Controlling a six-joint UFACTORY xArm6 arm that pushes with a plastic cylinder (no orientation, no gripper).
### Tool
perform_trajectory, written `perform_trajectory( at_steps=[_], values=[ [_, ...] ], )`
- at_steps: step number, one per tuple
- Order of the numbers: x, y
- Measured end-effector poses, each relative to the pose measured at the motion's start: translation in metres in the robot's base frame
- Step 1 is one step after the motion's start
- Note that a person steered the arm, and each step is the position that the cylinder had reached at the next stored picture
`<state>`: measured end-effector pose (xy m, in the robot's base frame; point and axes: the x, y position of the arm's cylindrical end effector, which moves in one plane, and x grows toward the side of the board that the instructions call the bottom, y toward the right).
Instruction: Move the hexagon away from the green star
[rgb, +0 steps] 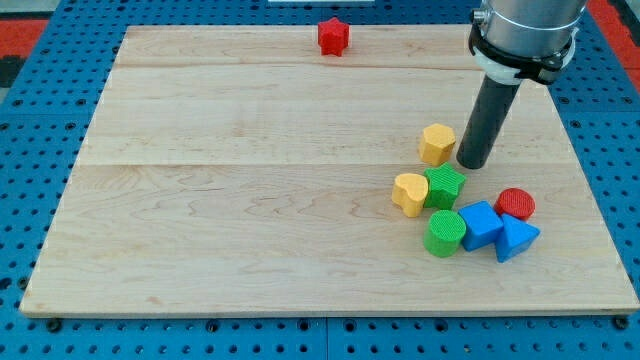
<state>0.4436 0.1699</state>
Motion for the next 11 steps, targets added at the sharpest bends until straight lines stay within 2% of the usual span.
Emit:
perform_trajectory(
  at_steps=[4,6,7,9,10,11],
  values=[
    [0.002,0.030],
    [0.002,-0.026],
    [-0.027,-0.037],
    [-0.133,-0.091],
    [-0.144,-0.100],
    [-0.134,-0.111]
  ],
)
